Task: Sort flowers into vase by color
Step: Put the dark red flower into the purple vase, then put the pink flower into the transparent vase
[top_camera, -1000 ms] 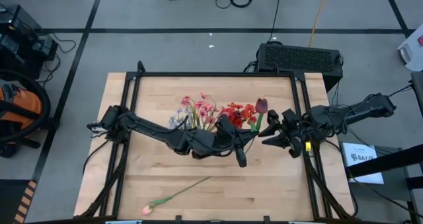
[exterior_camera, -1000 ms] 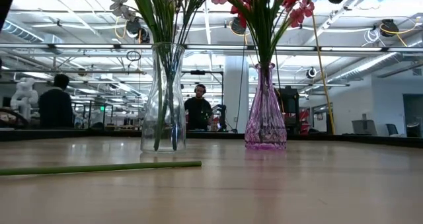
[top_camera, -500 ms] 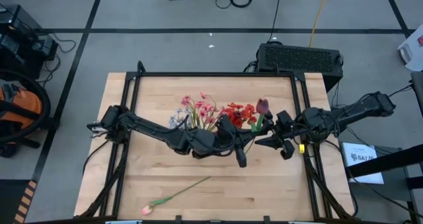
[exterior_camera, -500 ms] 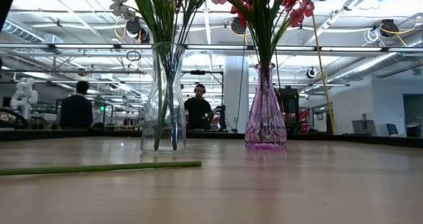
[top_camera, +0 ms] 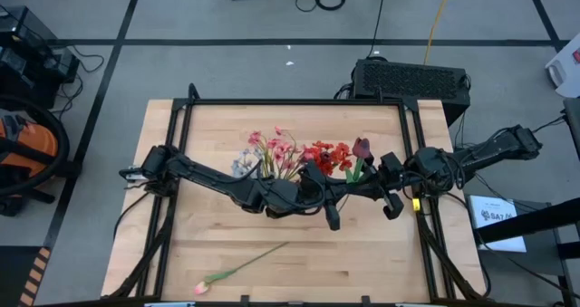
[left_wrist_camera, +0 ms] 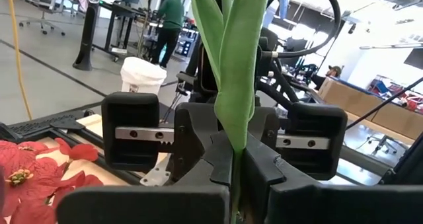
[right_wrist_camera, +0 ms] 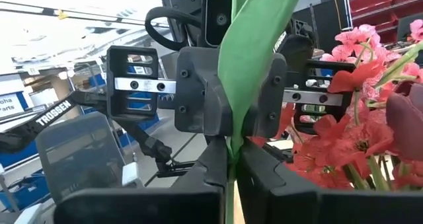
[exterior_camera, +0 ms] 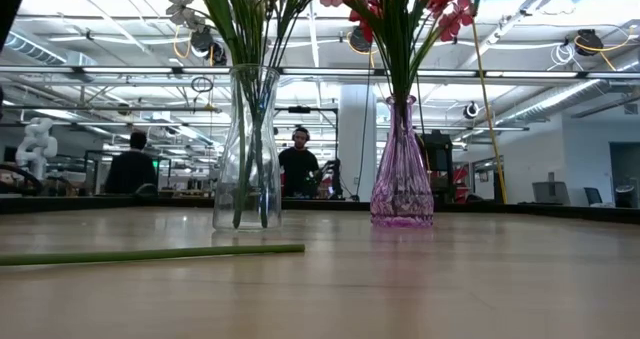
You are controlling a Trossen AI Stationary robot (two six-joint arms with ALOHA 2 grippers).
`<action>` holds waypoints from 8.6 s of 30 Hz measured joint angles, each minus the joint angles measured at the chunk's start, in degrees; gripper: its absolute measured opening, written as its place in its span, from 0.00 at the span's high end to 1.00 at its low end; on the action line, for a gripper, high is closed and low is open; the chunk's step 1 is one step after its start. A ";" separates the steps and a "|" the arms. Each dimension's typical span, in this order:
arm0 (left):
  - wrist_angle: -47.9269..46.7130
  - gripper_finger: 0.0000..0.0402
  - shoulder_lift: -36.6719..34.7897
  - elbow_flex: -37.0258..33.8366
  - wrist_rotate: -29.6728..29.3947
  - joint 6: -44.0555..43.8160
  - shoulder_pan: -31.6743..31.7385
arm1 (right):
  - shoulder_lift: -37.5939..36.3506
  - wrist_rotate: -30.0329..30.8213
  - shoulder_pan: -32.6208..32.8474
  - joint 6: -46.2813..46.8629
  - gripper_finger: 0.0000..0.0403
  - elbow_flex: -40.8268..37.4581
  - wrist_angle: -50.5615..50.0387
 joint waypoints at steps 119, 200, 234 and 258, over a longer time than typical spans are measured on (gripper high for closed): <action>-52.52 0.68 -54.95 -30.67 -20.48 -24.15 -9.44 | 14.90 42.04 6.39 -16.85 1.00 -4.02 6.72; -52.54 0.68 -54.90 -30.67 -16.36 -25.75 -9.51 | -9.39 33.04 18.82 20.68 0.67 -4.09 -40.73; -82.57 0.98 -18.53 -6.73 12.43 -73.80 -29.03 | -10.38 28.84 18.47 27.78 0.80 -4.09 -59.49; -82.40 0.53 0.52 -10.45 44.60 -73.55 -29.87 | -9.97 21.32 18.51 26.06 0.80 -4.04 -58.70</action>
